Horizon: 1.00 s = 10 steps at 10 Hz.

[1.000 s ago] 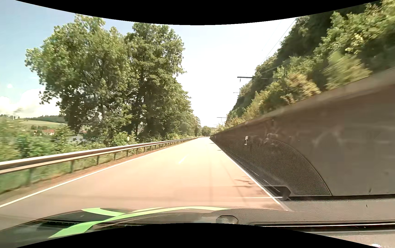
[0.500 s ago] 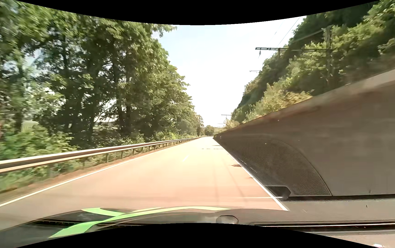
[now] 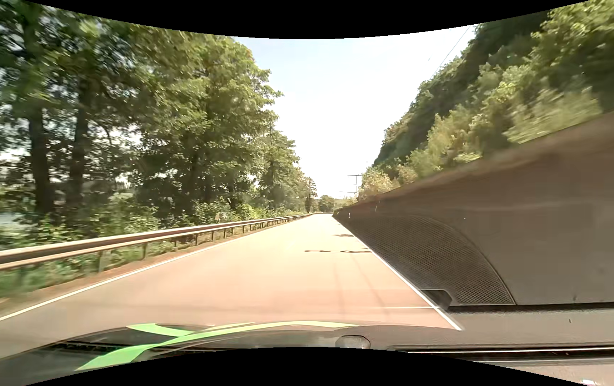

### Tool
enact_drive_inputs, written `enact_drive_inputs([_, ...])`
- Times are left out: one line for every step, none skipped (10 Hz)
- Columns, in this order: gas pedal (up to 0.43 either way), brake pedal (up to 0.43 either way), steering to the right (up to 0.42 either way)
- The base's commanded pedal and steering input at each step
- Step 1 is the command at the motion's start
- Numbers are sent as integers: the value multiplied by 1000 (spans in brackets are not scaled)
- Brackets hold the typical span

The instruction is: Follow the waypoints while adhering to traffic rules and regulations

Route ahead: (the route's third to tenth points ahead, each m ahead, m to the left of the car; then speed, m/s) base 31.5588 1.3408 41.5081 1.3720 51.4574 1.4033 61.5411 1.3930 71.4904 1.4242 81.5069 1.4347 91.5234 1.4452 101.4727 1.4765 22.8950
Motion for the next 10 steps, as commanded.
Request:
enact_drive_inputs([280,0,-1])
enact_drive_inputs([280,0,-1])
enact_drive_inputs([280,0,0])
enact_drive_inputs([287,0,0])
enact_drive_inputs([299,0,0])
enact_drive_inputs([311,0,0])
enact_drive_inputs([319,0,0])
enact_drive_inputs([319,0,0])
enact_drive_inputs([319,0,0])
enact_drive_inputs([319,0,0])
